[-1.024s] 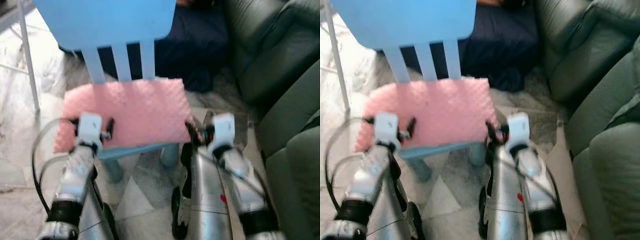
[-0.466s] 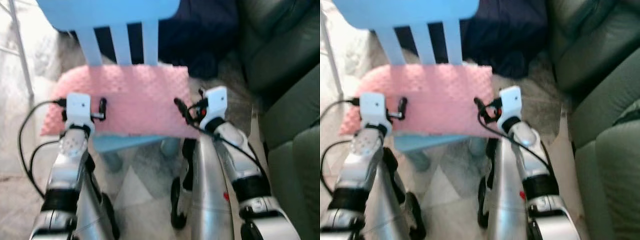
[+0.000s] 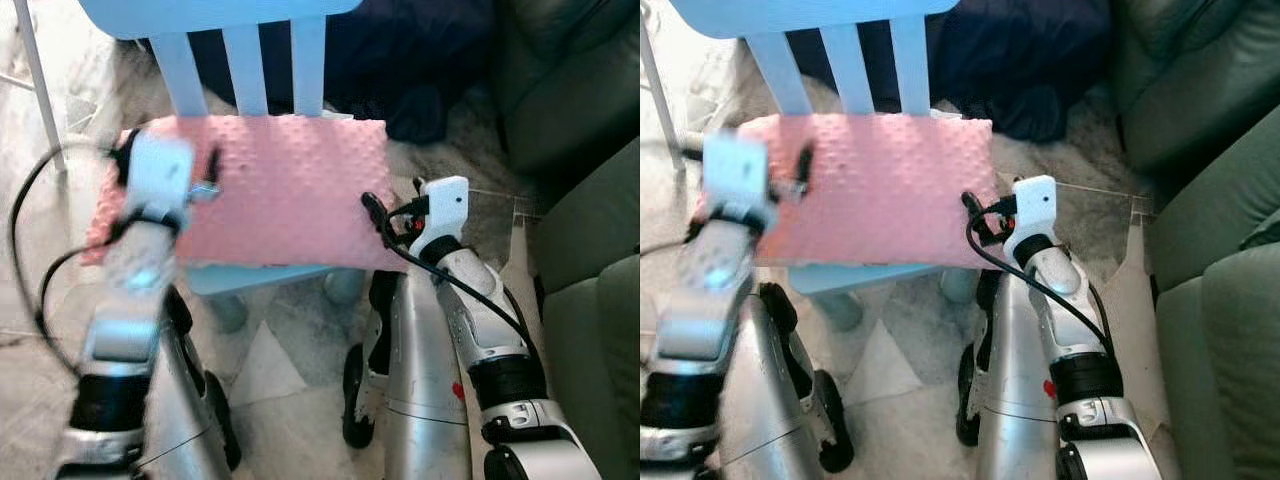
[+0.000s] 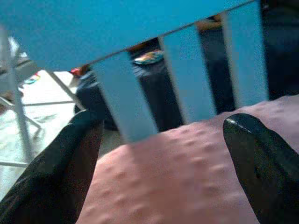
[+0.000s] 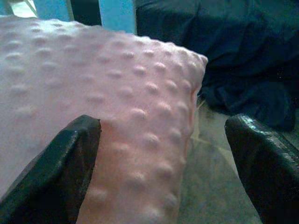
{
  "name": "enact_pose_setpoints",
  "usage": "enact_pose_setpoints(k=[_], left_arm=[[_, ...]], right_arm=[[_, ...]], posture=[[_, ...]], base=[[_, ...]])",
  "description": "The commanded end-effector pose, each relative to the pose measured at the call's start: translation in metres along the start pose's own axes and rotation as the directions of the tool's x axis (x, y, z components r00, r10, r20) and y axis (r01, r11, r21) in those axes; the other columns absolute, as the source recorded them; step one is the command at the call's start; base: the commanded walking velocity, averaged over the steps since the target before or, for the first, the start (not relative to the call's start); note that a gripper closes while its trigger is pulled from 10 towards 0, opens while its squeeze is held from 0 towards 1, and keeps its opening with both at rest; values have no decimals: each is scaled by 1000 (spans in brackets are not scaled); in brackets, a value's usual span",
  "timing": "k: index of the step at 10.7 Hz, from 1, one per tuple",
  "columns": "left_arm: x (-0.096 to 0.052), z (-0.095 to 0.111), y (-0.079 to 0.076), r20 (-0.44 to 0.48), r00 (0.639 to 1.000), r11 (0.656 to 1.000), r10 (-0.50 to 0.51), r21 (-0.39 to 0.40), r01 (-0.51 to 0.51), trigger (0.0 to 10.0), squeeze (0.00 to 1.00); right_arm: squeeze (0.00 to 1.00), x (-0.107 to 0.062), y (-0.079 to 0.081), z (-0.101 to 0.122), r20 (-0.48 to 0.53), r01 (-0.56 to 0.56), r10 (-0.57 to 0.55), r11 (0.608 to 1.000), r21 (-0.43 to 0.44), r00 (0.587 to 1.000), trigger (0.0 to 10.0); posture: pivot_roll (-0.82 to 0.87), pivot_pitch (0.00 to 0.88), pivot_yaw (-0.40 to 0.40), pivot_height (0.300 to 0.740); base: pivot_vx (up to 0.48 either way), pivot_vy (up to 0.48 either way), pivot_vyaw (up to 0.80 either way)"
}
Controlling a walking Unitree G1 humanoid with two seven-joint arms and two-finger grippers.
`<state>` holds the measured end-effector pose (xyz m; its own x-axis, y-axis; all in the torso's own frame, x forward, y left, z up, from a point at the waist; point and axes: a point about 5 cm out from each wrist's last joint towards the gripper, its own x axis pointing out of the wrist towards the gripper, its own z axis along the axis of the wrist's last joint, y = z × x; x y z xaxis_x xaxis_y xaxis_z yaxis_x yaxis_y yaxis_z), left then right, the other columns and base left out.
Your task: Move the pillow to the sofa
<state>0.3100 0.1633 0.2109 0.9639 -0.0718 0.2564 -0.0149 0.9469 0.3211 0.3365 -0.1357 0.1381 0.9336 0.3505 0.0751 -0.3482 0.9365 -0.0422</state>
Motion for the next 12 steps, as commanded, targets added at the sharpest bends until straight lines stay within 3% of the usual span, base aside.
enact_pose_setpoints(k=[1, 2, 3, 5, 6, 7, 8, 9, 12], left_arm=[[-5, -14, -2, -65, 998, 1000, -8, 9, 9, 10000, 0], [-4, -22, 5, -91, 996, 999, 22, 33, -19, 10000, 0], [-6, -49, 5, -236, 972, 1000, 6, -15, -10, 10000, 0], [-6, -96, 0, -428, 904, 998, -8, -66, -22, 10000, 0], [-5, -115, 0, -494, 869, 998, -6, -60, -27, 10000, 0], [-2, -120, 0, -512, 859, 998, -15, -60, -18, 10000, 0], [2, -126, -1, -533, 845, 997, -40, -83, -5, 0, 0], [5, -130, -3, -549, 833, 996, -62, -92, 13, 0, 0], [-3, -142, -12, -575, 808, 990, -125, -130, 61, 0, 0]], right_arm=[[0, -4, 1, -5, -14, 5, -5, 1000, -2, 1000, 10000], [0, -5, 0, -9, -36, 25, -25, 1000, 12, 999, 10000], [0, -4, 0, -12, -50, 38, -37, 999, 27, 998, 10000], [0, 8, 9, -17, -75, 25, -22, 999, 27, 997, 10000], [0, 15, 18, -30, -167, 14, -4, 998, 54, 986, 10000], [0, 18, 23, -41, -246, 10, 10, 997, 80, 969, 10000], [0, 22, 28, -46, -278, -3, 39, 992, 126, 960, 4275], [0, 28, 30, -49, -310, 22, 37, 983, 184, 950, 0], [0, 32, 33, -50, -323, 13, 55, 979, 204, 945, 0]], posture=[[-25, 360, -90, 404], [-26, 362, -91, 404], [-27, 364, -91, 404], [-30, 370, -89, 404], [-43, 360, -89, 404], [-43, 357, -89, 404], [-47, 353, -90, 404], [-46, 348, -91, 404], [-46, 342, -100, 404]], base=[[0, 0, 0], [0, 0, 0], [0, 0, 0], [0, 0, 0], [0, 0, 0], [0, 0, 0], [0, 0, 0], [0, 0, 0], [0, 0, 0]])
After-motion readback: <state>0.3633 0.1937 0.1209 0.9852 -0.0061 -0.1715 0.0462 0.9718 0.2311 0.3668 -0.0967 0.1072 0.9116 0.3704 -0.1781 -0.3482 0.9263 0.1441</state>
